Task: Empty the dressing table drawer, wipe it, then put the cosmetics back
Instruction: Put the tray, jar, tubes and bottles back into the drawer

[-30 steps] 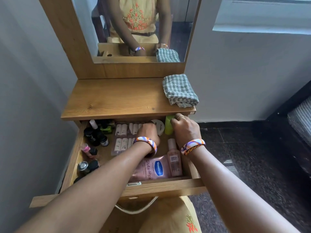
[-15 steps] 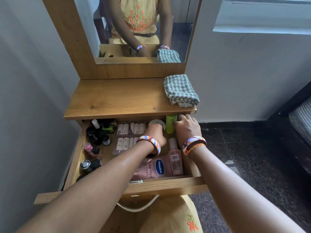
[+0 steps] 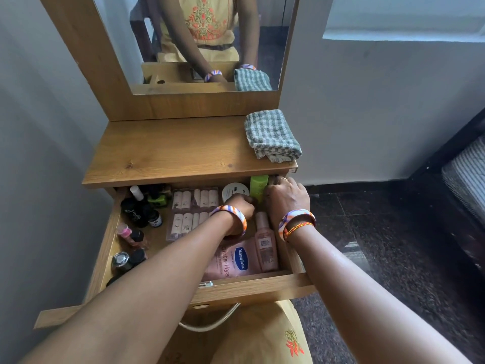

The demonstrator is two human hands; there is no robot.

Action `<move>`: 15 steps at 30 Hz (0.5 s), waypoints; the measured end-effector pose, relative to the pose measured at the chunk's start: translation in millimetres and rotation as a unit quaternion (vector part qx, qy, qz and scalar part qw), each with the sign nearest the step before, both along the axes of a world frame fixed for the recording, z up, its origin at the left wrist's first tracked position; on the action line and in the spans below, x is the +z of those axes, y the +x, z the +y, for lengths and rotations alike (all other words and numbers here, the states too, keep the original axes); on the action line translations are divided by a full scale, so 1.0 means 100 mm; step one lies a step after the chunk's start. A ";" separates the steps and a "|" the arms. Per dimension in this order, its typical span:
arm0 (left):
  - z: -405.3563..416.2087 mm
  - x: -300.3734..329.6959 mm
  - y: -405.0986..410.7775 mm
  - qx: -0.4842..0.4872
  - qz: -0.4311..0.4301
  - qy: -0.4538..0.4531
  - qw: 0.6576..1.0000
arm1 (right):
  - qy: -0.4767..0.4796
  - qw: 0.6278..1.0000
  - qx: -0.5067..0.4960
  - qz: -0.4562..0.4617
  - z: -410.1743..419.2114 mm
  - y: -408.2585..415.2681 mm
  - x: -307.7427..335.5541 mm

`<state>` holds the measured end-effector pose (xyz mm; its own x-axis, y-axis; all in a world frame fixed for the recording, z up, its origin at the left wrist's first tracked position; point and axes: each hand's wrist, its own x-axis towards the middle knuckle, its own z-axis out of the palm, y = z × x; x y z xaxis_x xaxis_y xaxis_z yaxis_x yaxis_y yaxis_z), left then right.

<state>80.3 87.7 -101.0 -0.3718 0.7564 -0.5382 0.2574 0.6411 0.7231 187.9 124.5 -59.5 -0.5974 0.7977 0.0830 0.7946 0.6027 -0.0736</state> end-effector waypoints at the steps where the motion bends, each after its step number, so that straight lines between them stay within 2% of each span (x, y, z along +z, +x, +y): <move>1: 0.01 0.00 -0.01 -0.003 0.003 -0.003 1.000 | -0.003 1.000 0.002 0.001 0.00 0.00 0.00; 10: 0.01 0.04 -0.04 -0.064 0.045 -0.027 0.997 | -0.025 1.000 0.004 0.004 -0.01 0.01 0.02; 15: -0.17 0.05 -0.01 -0.096 0.098 -0.049 0.989 | -0.022 1.000 -0.002 0.005 -0.02 0.01 0.01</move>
